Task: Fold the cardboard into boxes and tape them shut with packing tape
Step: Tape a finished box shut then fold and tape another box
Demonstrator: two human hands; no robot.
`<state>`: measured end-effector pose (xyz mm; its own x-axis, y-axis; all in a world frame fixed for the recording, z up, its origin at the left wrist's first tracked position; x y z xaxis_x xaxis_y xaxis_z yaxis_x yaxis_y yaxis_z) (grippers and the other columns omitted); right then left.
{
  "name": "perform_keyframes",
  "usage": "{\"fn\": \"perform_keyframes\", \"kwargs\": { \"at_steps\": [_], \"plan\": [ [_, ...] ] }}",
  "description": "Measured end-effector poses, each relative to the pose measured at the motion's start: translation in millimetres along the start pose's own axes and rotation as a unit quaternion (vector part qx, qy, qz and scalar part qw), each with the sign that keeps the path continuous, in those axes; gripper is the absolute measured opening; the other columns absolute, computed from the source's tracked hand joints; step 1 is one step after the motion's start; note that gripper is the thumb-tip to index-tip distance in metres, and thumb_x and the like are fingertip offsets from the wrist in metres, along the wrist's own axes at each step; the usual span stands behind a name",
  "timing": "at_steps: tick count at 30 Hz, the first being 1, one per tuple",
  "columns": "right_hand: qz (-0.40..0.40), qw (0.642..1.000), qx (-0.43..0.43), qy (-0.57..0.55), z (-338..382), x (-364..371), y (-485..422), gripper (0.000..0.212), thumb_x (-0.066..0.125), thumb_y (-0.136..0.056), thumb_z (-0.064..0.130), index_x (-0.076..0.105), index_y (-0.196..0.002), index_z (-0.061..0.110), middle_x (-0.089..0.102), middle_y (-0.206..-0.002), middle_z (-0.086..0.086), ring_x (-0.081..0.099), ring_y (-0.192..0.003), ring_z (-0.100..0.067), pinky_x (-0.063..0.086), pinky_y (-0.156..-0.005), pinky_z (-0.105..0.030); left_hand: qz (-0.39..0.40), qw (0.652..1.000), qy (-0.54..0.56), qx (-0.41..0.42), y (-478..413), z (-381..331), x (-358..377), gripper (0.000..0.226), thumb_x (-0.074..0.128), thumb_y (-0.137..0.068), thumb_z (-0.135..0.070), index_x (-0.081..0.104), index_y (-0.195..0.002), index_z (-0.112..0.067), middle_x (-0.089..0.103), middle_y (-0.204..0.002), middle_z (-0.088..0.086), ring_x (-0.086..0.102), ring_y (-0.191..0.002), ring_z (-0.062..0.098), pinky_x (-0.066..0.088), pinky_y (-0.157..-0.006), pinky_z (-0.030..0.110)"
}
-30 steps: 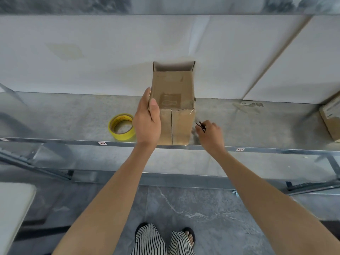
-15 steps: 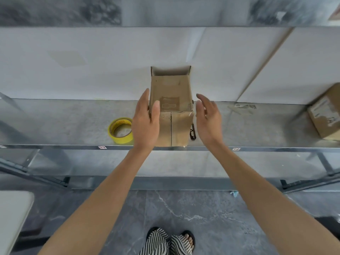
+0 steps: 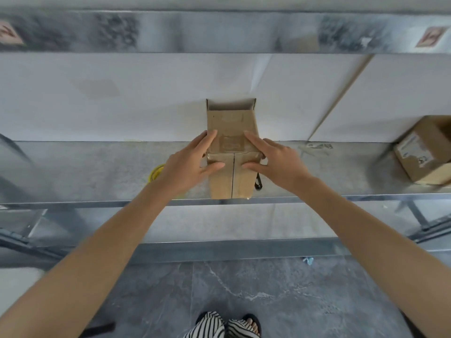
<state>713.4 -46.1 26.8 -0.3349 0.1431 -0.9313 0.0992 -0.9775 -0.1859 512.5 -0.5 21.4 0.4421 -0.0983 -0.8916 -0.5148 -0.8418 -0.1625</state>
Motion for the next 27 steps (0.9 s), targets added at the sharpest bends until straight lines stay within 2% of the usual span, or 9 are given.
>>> {"fn": "perform_keyframes", "kwargs": {
  "at_steps": [5, 9, 12, 16, 19, 21, 23, 25, 27],
  "plan": [
    [0.164, 0.982, 0.021, -0.093, -2.7, -18.6, -9.0, 0.080, 0.064, -0.085, 0.017, 0.020, -0.148, 0.040, 0.057, -0.111, 0.005, 0.045, -0.066, -0.002, 0.039, -0.067, -0.019, 0.168, 0.985, 0.044, -0.009, -9.9, 12.7, -16.8, 0.097, 0.075, -0.078, -0.037, 0.009, -0.147, -0.048, 0.020, -0.154, -0.021, 0.046, -0.123, 0.010, 0.039, -0.092, 0.027],
    [0.237, 0.964, 0.039, -0.112, -4.2, -30.0, -20.2, 0.080, 0.069, -0.085, 0.016, 0.024, -0.147, 0.039, 0.060, -0.105, 0.009, 0.047, -0.080, 0.005, 0.033, -0.080, -0.021, 0.149, 0.989, 0.010, -0.001, -23.2, 8.4, -30.7, 0.085, 0.075, -0.076, -0.044, 0.025, -0.145, -0.047, 0.039, -0.148, -0.011, 0.053, -0.118, 0.012, 0.042, -0.091, 0.031],
    [0.208, 0.964, 0.061, -0.157, -5.2, -34.1, -25.9, 0.069, 0.073, -0.081, 0.029, 0.039, -0.140, 0.039, 0.066, -0.095, 0.013, 0.052, -0.087, 0.002, 0.038, -0.078, -0.021, 0.105, 0.994, -0.015, -0.014, -28.2, 9.1, -35.9, 0.078, 0.074, -0.072, -0.054, 0.037, -0.140, -0.047, 0.062, -0.123, -0.002, 0.059, -0.107, 0.014, 0.043, -0.088, 0.034],
    [0.161, 0.962, 0.077, -0.207, -3.8, -31.3, -21.8, 0.060, 0.074, -0.079, 0.032, 0.050, -0.133, 0.039, 0.070, -0.091, 0.009, 0.058, -0.098, -0.009, 0.041, -0.086, -0.024, 0.098, 0.995, 0.010, -0.034, -26.3, 12.7, -34.4, 0.076, 0.073, -0.069, -0.058, 0.040, -0.137, -0.048, 0.067, -0.105, -0.007, 0.062, -0.100, 0.014, 0.043, -0.083, 0.032],
    [0.116, 0.975, 0.064, -0.180, -7.5, -23.2, -14.4, 0.058, 0.067, -0.084, 0.038, 0.045, -0.137, 0.037, 0.062, -0.115, 0.005, 0.052, -0.109, -0.016, 0.038, -0.095, -0.031, 0.119, 0.990, 0.064, -0.027, -17.7, 11.3, -25.8, 0.078, 0.063, -0.075, -0.063, 0.032, -0.144, -0.043, 0.053, -0.136, -0.006, 0.056, -0.116, 0.011, 0.042, -0.093, 0.031],
    [0.089, 0.986, 0.044, -0.135, -5.9, -11.6, -6.8, 0.065, 0.061, -0.086, 0.044, 0.033, -0.144, 0.036, 0.041, -0.142, 0.005, 0.036, -0.129, -0.017, 0.030, -0.107, -0.033, 0.138, 0.982, 0.125, -0.018, -8.8, 0.5, -13.1, 0.088, 0.050, -0.078, -0.067, 0.017, -0.151, -0.031, 0.027, -0.155, -0.007, 0.034, -0.137, 0.009, 0.030, -0.108, 0.027],
    [0.063, 0.985, 0.049, -0.150, 2.2, 3.0, 0.9, 0.076, 0.060, -0.085, 0.051, 0.021, -0.149, 0.034, 0.023, -0.153, 0.009, 0.024, -0.138, -0.013, 0.024, -0.113, -0.034, 0.119, 0.976, 0.179, -0.040, -2.8, -13.1, 1.5, 0.086, 0.043, -0.086, -0.062, 0.003, -0.153, -0.024, 0.007, -0.159, -0.009, 0.013, -0.143, 0.004, 0.014, -0.110, 0.020],
    [0.010, 0.971, 0.081, -0.226, 10.2, 16.9, 5.2, 0.081, 0.052, -0.083, 0.064, 0.019, -0.149, 0.030, 0.025, -0.154, 0.007, 0.029, -0.138, -0.012, 0.028, -0.114, -0.037, 0.040, 0.963, 0.256, -0.075, -1.5, -22.4, 12.9, 0.078, 0.043, -0.094, -0.050, 0.003, -0.152, -0.019, 0.007, -0.159, -0.006, 0.011, -0.140, -0.002, 0.010, -0.107, 0.013],
    [-0.049, 0.939, 0.125, -0.317, 17.1, 27.2, 6.9, 0.077, 0.042, -0.083, 0.068, 0.021, -0.147, 0.031, 0.042, -0.143, 0.005, 0.044, -0.126, -0.014, 0.036, -0.109, -0.042, -0.051, 0.938, 0.329, -0.098, -0.4, -27.8, 18.7, 0.072, 0.046, -0.095, -0.045, 0.011, -0.151, -0.016, 0.026, -0.154, -0.007, 0.024, -0.135, -0.006, 0.018, -0.108, 0.011]
  ]
}}
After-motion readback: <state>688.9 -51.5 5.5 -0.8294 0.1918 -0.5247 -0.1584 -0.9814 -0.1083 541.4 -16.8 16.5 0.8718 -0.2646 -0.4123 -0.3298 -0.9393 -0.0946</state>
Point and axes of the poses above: each hand's wrist, its own y-axis away from the middle knuckle, its own x-axis out of the palm, z = x × y, the point moved 5 cm from there along -y, towards the middle knuckle
